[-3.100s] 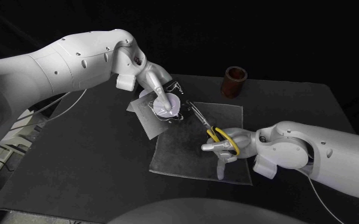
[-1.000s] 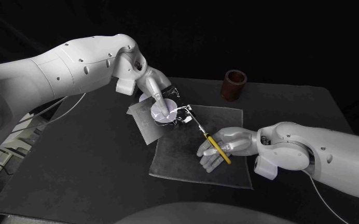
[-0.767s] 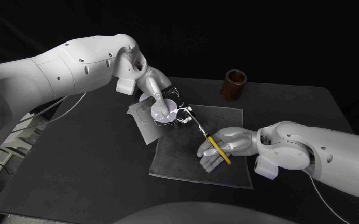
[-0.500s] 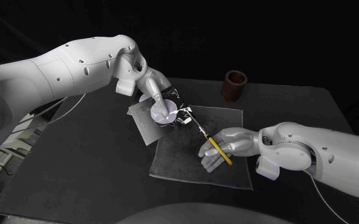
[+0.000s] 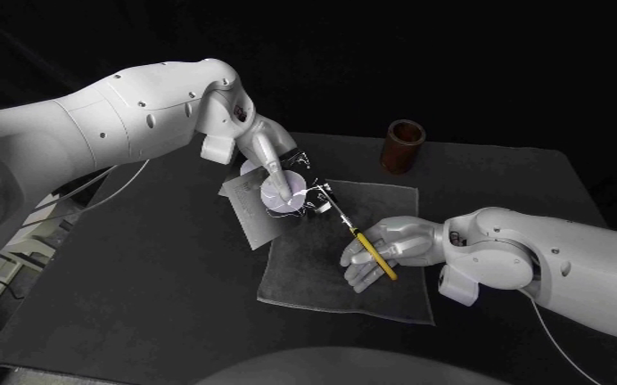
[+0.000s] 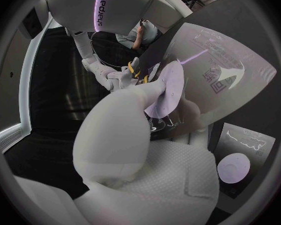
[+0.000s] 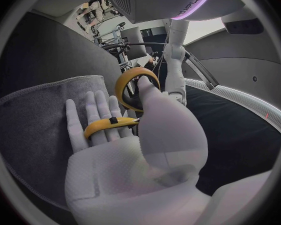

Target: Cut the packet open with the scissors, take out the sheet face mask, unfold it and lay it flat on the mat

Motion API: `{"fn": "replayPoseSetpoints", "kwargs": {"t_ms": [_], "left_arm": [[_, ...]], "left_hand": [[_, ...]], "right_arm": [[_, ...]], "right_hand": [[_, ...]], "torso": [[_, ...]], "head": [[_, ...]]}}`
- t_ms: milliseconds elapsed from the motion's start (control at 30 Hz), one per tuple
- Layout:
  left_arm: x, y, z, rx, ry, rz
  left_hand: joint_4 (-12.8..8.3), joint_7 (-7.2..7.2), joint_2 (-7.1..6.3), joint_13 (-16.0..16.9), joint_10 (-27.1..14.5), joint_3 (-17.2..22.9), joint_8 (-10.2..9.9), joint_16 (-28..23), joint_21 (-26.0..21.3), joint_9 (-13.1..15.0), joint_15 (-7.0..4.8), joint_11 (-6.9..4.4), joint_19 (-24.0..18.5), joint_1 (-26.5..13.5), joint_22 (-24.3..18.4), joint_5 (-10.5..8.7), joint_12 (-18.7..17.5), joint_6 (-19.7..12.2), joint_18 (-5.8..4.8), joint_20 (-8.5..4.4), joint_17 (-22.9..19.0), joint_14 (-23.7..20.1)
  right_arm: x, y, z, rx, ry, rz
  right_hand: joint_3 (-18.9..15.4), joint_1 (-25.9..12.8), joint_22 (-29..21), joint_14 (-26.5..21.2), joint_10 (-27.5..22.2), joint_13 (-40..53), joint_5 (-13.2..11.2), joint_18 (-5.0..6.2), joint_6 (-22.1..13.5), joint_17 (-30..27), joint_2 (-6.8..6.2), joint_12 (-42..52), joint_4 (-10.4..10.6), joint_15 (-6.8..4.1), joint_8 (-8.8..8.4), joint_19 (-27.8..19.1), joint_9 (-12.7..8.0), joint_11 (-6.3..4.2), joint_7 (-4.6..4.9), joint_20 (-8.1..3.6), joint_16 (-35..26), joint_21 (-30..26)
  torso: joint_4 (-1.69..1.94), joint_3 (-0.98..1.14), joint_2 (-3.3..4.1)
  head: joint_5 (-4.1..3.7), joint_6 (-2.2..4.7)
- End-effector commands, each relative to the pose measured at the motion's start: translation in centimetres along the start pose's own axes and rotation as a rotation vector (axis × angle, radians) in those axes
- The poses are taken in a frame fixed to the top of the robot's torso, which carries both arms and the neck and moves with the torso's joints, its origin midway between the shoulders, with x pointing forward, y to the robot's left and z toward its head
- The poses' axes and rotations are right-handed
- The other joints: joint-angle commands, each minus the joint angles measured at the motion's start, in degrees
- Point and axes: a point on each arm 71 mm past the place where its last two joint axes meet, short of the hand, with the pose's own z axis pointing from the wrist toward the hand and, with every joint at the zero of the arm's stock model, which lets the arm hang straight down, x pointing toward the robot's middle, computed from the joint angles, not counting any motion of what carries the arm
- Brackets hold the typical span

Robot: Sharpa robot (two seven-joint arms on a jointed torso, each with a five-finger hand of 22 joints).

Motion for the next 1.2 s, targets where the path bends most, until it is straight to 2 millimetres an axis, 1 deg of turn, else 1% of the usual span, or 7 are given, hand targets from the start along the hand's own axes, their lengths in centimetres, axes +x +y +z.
{"fn": "replayPoseSetpoints", "kwargs": {"t_ms": [33,467,733,867,1067,1133,1200], "left_arm": [[0.4,-0.2,0.1,-0.001,0.049,0.03],[0.6,-0.6,0.4,-0.004,0.056,0.044],[0.7,-0.8,0.5,-0.006,0.06,0.052],[0.7,-0.8,0.5,-0.007,0.06,0.053],[0.7,-0.8,0.5,-0.005,0.056,0.054],[0.7,-0.8,0.5,-0.005,0.055,0.053],[0.6,-0.8,0.5,-0.005,0.053,0.053]], "left_hand": [[0.1,0.27,0.64,0.1,0.4,0.3,0.2,-0.2,0.3,1.3,-0.25,0.11,-0.1,0.2,0.1,0.2,0.2,0.2,0.95,-0.15,0.1,0.1],[0.0,0.28,0.64,0.1,0.5,0.5,0.3,-0.2,0.4,1.6,-0.26,0.11,0.0,0.0,0.1,0.2,0.2,0.2,0.94,-0.16,0.1,0.1],[0.0,0.28,0.65,0.1,0.5,0.5,0.3,-0.2,0.4,1.6,-0.26,0.12,0.0,0.0,0.1,0.2,0.2,0.1,0.94,-0.16,0.1,0.1],[0.0,0.28,0.65,0.1,0.5,0.5,0.3,-0.2,0.4,1.6,-0.26,0.12,0.0,0.0,0.1,0.2,0.2,0.1,0.94,-0.16,0.1,0.1],[0.0,0.28,0.65,0.1,0.5,0.5,0.3,-0.2,0.4,1.6,-0.26,0.12,0.0,0.0,0.1,0.2,0.2,0.1,0.94,-0.16,0.1,0.1],[0.0,0.28,0.65,0.1,0.5,0.5,0.3,-0.2,0.4,1.6,-0.26,0.12,0.0,0.0,0.1,0.2,0.2,0.1,0.94,-0.16,0.1,0.1],[0.0,0.28,0.65,0.1,0.5,0.5,0.3,-0.2,0.4,1.6,-0.26,0.12,0.0,0.0,0.1,0.2,0.2,0.1,0.94,-0.16,0.1,0.1]], "right_arm": [[-0.1,0.3,0.1,-0.025,-0.014,0.012],[-0.3,0.9,0.5,-0.046,-0.029,0.01],[-0.4,1.2,0.6,-0.056,-0.041,0.006],[-0.5,1.4,0.6,-0.065,-0.048,0.01],[-0.5,1.5,0.6,-0.066,-0.053,0.013],[-0.6,1.4,0.6,-0.063,-0.054,0.013],[-0.6,1.4,0.5,-0.06,-0.057,0.011]], "right_hand": [[-0.4,0.3,0.0,-1.0,-0.1,-0.1,-0.2,3.42,-0.1,-0.1,0.66,0.3,0.1,0.8,0.27,-1.2,0.1,0.08,5.41,-0.79,0.2,-0.1],[-1.4,0.9,0.1,-0.7,0.2,-0.6,-0.2,3.5,0.5,-0.6,1.62,1.2,0.1,0.69,1.55,-1.2,0.2,-0.01,5.39,-0.78,0.8,0.0],[-1.8,1.2,0.1,-0.4,0.5,-0.8,-0.2,3.58,0.7,-0.9,2.21,1.7,0.1,0.6,2.12,-1.0,0.2,-0.08,5.36,-0.79,1.1,0.1],[-2.3,1.7,0.2,0.2,1.0,-1.1,-0.2,3.74,1.1,-1.2,2.92,2.4,0.0,0.41,2.91,-0.8,0.2,-0.29,5.16,-0.79,1.7,0.2],[-4.0,3.1,0.4,3.9,4.8,-1.7,-0.2,4.78,4.1,-1.8,4.96,5.4,-0.4,-0.86,5.24,0.7,-0.3,-1.55,4.09,-0.74,4.3,0.6],[-4.5,3.6,0.6,6.4,7.1,-1.7,-0.2,5.42,6.1,-1.7,5.74,6.8,-0.4,-1.63,6.16,2.3,-0.6,-2.33,3.44,-0.8,5.8,1.0],[-4.8,4.5,1.1,10.4,10.6,-1.6,-0.2,6.14,9.1,-1.5,7.04,8.5,-0.3,-3.0,7.32,6.2,-1.0,-3.87,1.85,-0.99,7.9,1.9]], "torso": [[0.06,-0.01,0.02],[-0.07,0.05,0.05],[-0.02,0.03,0.04],[-0.06,0.02,-0.01],[-0.05,0.03,-0.02],[-0.07,0.03,-0.02],[-0.09,0.0,-0.03]], "head": [[-0.02,0.01],[0.06,-0.03],[-0.05,-0.11],[-0.17,-0.07],[-0.18,-0.26],[-0.18,-0.3],[-0.26,-0.31]]}}
